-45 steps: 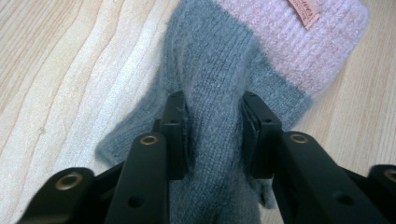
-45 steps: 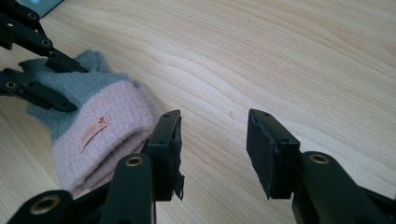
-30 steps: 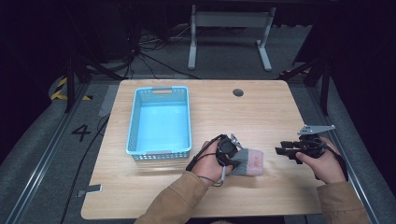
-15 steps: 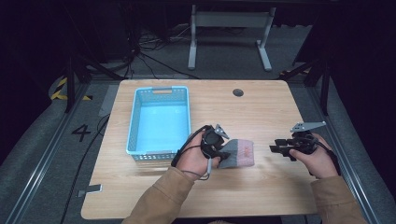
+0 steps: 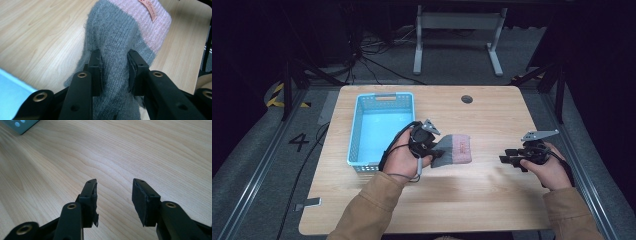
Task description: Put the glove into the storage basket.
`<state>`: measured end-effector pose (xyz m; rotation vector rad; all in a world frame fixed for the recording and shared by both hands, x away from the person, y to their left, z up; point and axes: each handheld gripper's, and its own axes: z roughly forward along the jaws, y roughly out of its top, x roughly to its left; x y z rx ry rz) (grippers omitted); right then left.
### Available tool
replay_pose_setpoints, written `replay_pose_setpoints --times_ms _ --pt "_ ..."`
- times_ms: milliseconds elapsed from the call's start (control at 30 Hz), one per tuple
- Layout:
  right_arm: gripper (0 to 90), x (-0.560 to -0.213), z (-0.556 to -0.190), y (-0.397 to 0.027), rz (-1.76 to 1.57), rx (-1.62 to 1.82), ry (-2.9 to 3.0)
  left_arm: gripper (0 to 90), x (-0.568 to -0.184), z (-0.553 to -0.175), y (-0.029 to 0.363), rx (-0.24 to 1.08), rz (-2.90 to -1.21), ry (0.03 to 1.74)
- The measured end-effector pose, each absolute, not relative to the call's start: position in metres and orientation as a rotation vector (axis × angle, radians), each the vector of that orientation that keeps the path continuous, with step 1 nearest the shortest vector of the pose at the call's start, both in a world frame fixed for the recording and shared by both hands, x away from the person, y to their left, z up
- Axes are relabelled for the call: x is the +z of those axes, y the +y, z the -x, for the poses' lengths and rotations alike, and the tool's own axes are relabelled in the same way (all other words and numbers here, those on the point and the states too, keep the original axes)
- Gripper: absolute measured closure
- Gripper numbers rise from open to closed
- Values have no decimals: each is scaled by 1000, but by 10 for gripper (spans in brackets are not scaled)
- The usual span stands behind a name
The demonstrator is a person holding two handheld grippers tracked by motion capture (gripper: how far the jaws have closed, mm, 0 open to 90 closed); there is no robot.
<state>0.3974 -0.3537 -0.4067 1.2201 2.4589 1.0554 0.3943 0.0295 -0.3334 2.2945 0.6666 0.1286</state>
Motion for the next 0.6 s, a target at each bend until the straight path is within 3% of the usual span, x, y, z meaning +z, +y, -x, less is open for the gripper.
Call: replay_pose_setpoints --times_ms 600 --pt "562 -409 -387 -362 -1250 1033 2439 688 -307 -418 85 246 -2248 755"
